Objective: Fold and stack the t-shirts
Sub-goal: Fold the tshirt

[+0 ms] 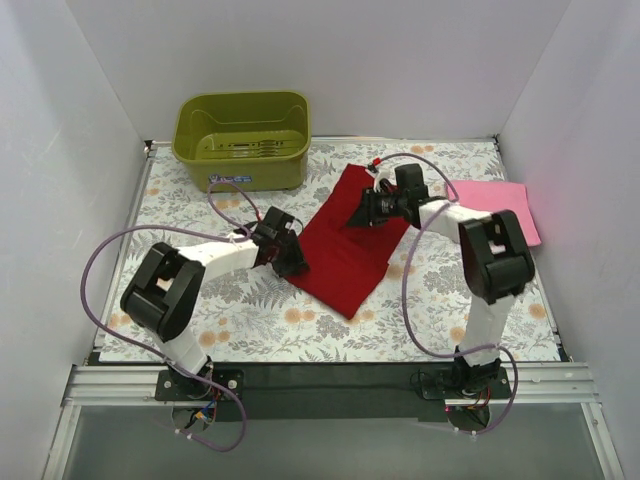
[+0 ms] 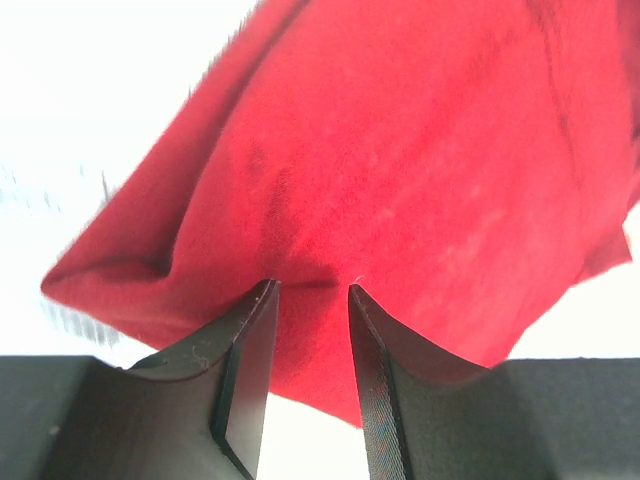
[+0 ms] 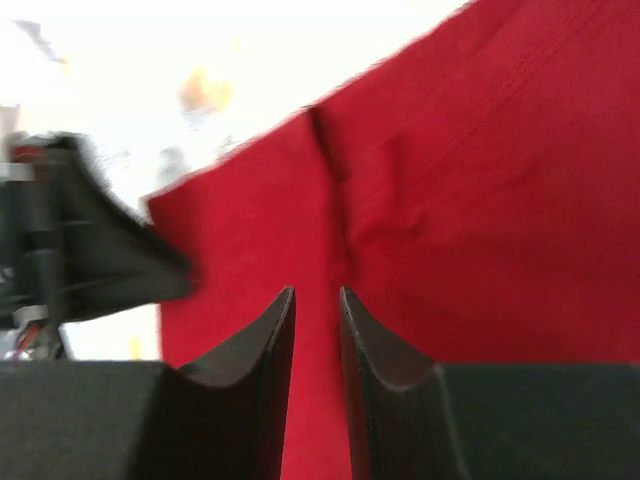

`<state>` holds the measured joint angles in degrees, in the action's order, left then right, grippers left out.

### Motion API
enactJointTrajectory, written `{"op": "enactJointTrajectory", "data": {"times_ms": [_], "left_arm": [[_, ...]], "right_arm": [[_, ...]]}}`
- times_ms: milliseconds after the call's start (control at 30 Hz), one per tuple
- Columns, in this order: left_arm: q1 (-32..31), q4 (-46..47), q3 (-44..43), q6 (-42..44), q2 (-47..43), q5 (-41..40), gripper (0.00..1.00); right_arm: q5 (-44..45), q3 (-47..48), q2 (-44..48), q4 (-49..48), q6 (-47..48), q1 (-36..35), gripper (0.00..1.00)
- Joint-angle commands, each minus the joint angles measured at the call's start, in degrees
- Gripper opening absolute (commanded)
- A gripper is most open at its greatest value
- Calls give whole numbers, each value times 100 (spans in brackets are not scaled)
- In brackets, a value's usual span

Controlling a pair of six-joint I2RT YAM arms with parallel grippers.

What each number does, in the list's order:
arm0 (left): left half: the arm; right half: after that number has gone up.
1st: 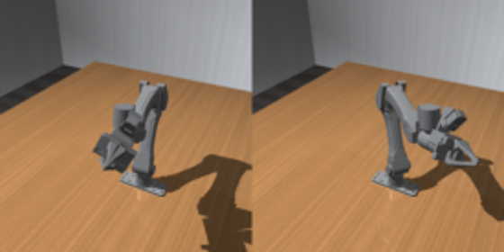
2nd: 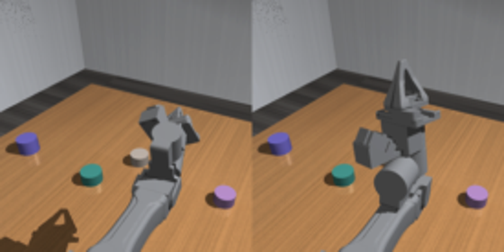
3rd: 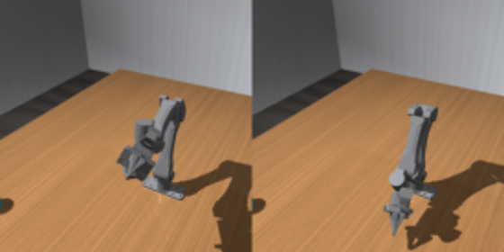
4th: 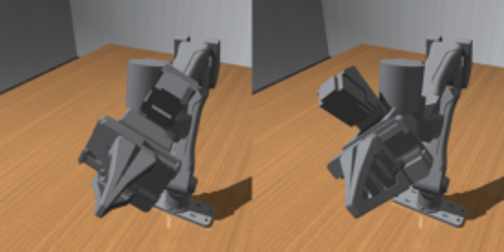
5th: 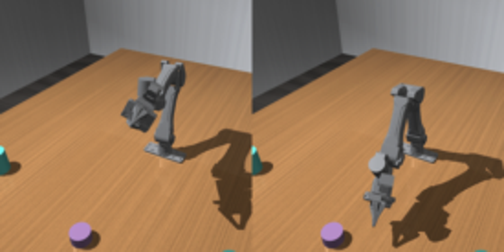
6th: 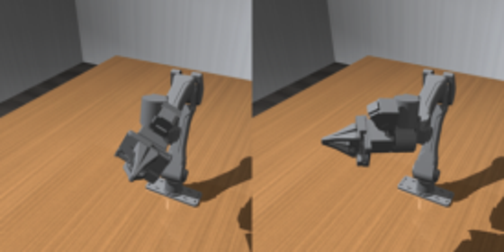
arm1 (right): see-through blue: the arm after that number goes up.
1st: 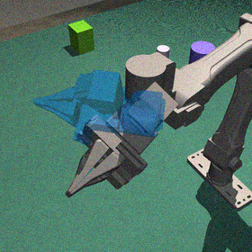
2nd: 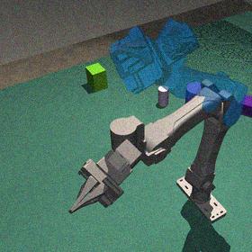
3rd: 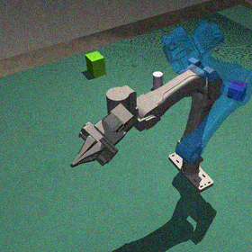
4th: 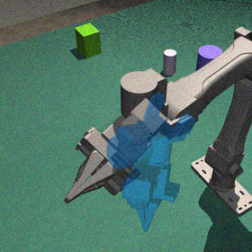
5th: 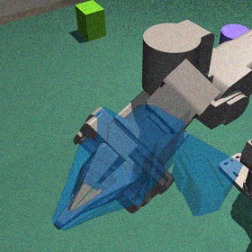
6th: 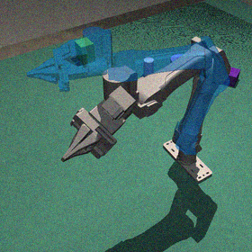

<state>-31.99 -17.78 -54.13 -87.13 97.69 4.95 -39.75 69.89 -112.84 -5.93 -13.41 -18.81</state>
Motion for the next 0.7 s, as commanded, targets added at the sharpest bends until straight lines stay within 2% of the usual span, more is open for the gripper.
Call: {"op": "enactJointTrajectory", "data": {"times_ms": [0,33,167,267,367,533,667], "left_arm": [[-412,-1026,743,-663,-547,418,34],[-492,-1034,859,-821,-775,419,34],[-651,-1078,1378,-1498,-1822,270,38],[-642,-1105,1388,-1448,-2368,-37,40],[-633,-1297,1003,-1210,-2273,-231,40],[-555,-1281,711,-788,-1833,-293,31],[-379,-1333,614,-639,-1508,-416,24]], "right_arm": [[-112,-790,1262,-110,-30,-106,27],[-138,-1315,1464,-84,-39,-106,27],[-358,-2301,2194,66,48,-36,27],[-472,-2891,2467,180,180,9,26],[-787,-3086,2661,478,225,17,24],[-1333,-3306,3162,848,137,-166,24],[-1536,-3253,3023,1033,110,-911,24]]}}
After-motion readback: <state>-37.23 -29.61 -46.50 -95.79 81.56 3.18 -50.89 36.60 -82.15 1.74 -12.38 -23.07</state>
